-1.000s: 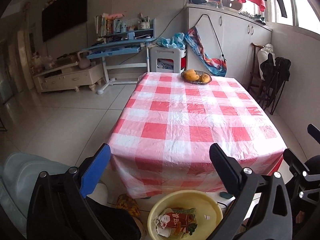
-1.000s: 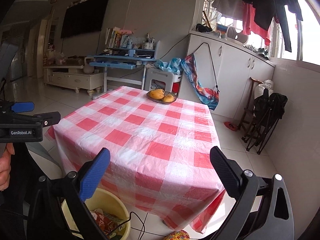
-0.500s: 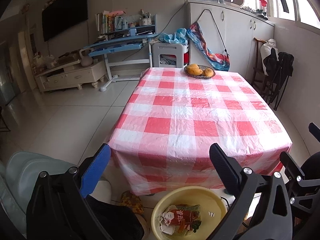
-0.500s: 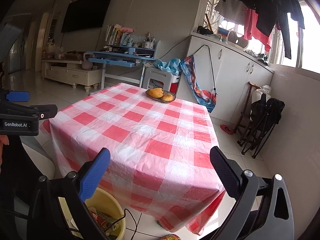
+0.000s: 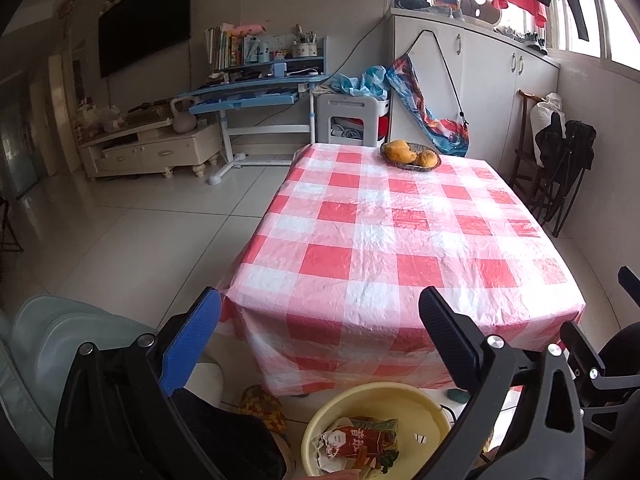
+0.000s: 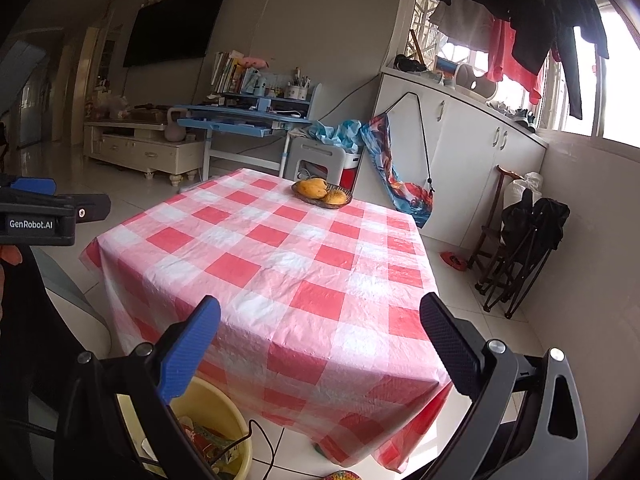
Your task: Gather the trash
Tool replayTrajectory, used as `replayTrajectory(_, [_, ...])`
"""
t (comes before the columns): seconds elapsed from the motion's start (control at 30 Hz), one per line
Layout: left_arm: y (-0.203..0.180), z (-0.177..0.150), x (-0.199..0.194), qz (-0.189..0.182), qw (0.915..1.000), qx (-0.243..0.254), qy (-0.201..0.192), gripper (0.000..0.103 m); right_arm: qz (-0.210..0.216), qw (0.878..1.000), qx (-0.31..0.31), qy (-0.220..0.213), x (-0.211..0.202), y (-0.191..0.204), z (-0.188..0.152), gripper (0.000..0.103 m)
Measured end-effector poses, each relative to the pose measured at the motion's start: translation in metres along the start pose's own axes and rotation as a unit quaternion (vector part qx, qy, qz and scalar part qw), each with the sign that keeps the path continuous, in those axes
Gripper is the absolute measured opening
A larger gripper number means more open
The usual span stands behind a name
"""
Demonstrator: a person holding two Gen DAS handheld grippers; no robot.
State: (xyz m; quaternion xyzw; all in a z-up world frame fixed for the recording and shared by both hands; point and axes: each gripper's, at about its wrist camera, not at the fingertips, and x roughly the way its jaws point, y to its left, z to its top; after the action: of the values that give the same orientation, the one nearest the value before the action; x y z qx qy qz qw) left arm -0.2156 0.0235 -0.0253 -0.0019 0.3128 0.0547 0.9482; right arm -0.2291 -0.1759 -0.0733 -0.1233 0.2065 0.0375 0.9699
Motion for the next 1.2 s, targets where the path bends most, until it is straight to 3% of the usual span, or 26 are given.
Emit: replayTrajectory(1.2, [0.003, 0.0, 0.006, 0.005, 0.9999, -0.012, 0.005, 0.096, 0.004, 1.0, -0.027, 0.0, 0.0, 0.01, -0.001, 0.095])
